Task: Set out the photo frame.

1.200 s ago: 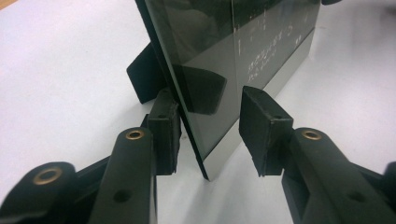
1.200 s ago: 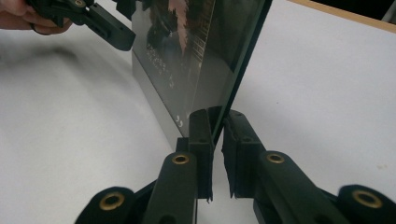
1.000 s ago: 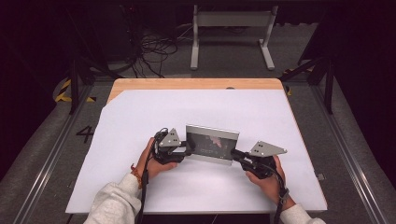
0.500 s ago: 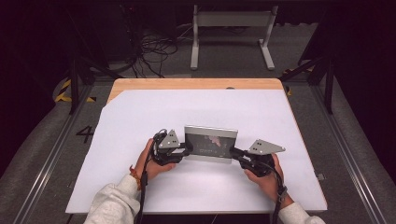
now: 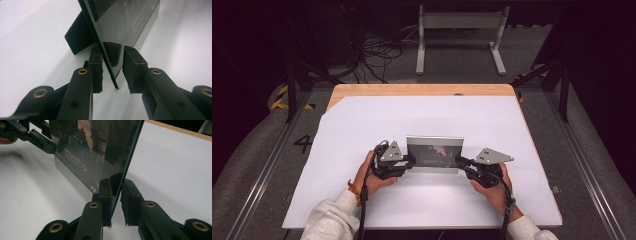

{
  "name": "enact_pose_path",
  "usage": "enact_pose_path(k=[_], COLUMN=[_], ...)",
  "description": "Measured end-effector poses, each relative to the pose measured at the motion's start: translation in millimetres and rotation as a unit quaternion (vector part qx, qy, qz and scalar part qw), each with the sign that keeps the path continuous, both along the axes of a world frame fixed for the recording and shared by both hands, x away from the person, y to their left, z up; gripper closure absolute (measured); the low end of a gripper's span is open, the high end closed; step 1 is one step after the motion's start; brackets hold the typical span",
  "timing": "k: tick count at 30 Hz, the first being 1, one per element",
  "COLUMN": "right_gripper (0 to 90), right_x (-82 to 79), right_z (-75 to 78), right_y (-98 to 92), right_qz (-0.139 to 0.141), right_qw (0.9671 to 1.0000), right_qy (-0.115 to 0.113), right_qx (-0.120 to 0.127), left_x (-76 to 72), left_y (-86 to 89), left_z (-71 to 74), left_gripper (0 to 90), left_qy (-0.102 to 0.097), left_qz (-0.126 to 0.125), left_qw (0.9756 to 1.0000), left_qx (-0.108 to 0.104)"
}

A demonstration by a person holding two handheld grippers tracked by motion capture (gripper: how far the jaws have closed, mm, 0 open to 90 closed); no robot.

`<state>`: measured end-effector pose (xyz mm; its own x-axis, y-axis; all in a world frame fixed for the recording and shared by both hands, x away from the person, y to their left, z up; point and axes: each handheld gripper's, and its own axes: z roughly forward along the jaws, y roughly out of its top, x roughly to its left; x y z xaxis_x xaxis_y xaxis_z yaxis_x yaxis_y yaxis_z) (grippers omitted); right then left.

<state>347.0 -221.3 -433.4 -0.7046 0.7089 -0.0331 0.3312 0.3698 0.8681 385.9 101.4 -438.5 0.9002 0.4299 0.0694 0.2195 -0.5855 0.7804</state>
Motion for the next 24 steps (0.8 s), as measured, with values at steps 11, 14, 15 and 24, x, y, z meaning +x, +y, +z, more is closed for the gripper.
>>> enact_pose_path(k=[11,14,15,24], right_gripper=[78.8,78.7,78.6,78.6], right_x=[0.3,0.4,0.5,1.1], right_z=[-0.7,-0.9,-1.0,-0.9], right_y=[3.6,4.7,5.3,7.4], right_qz=[0.001,0.0,0.001,0.004], right_qw=[1.0,1.0,1.0,1.0], right_qy=[0.0,0.0,0.0,0.0], right_qx=[0.001,0.002,0.001,0.0], left_x=[-2.7,-2.9,-3.1,-3.5], left_y=[0.9,2.1,2.9,3.9], left_z=[-6.0,-6.3,-6.3,-6.4], left_gripper=[68.3,68.3,68.3,68.7], left_qy=[0.006,0.006,0.006,0.004], left_qz=[0.005,0.007,0.008,0.01], left_qw=[0.9999,0.9999,0.9998,0.9998], left_qx=[0.014,0.014,0.014,0.014])
